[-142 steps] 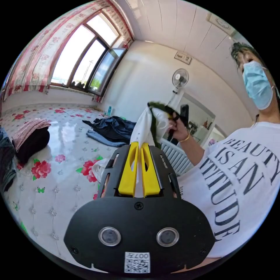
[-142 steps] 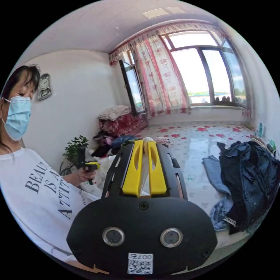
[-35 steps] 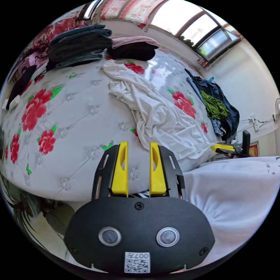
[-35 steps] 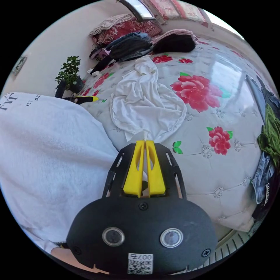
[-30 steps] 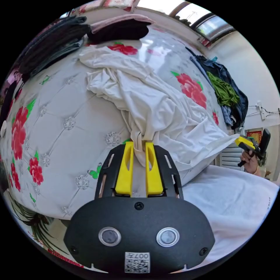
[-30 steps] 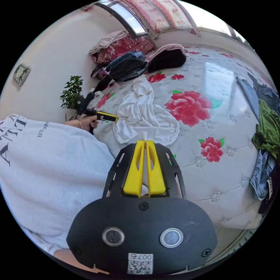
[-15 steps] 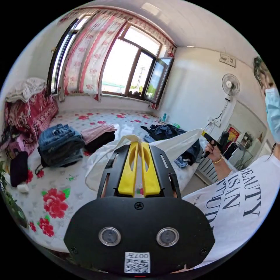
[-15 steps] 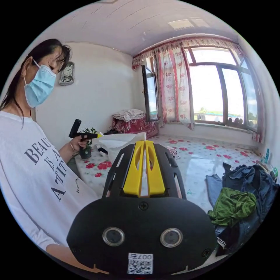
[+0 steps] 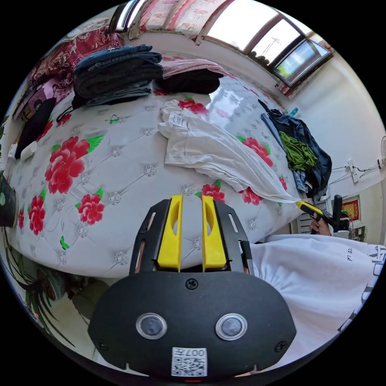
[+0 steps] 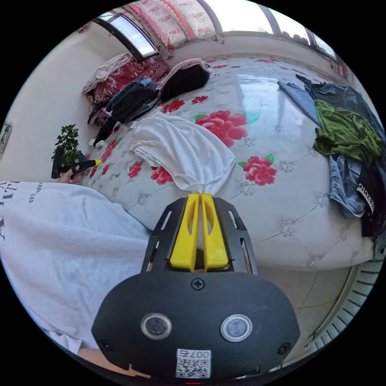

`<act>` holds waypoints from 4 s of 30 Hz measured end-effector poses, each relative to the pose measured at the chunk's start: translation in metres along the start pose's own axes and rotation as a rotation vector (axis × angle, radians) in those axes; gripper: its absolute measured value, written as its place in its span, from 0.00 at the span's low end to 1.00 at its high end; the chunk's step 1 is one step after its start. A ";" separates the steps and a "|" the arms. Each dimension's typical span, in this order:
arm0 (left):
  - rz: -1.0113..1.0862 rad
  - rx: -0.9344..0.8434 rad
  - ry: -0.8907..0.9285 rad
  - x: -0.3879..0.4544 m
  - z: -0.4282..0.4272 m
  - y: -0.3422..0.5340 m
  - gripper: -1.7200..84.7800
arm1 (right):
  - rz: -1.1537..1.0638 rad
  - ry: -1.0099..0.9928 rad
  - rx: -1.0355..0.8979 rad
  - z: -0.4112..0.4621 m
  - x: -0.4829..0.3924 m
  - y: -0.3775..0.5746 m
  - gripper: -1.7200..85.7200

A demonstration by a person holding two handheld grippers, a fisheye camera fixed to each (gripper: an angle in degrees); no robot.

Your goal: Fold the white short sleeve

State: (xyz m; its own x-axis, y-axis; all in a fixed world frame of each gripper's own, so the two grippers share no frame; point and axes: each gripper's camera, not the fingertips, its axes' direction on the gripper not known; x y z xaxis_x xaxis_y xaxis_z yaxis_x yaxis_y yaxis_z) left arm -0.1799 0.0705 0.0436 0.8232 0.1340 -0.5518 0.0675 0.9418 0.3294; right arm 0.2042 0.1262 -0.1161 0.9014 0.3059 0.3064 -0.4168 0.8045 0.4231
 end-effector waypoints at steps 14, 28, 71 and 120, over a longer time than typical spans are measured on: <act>0.447 -0.200 -0.250 0.023 0.127 -0.117 0.12 | -0.002 -0.009 0.083 -0.007 0.010 -0.053 0.02; 0.325 -0.054 0.167 -0.055 -0.029 -0.098 0.01 | -0.002 0.103 0.026 0.035 0.025 -0.055 0.02; 0.206 -0.300 0.164 -0.011 0.036 -0.105 0.04 | -0.171 0.103 -0.063 0.085 -0.013 -0.071 0.02; 0.412 1.046 0.145 0.238 -0.470 -0.152 0.01 | -0.699 0.165 1.013 -0.380 -0.241 -0.087 0.02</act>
State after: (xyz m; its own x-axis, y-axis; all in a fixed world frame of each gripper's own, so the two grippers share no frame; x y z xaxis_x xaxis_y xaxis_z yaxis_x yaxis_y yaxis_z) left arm -0.2587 0.1045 -0.4976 0.8230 0.4731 -0.3144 0.3007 0.1066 0.9477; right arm 0.0672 0.1759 -0.5505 0.9398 0.0898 -0.3297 0.3222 0.0878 0.9426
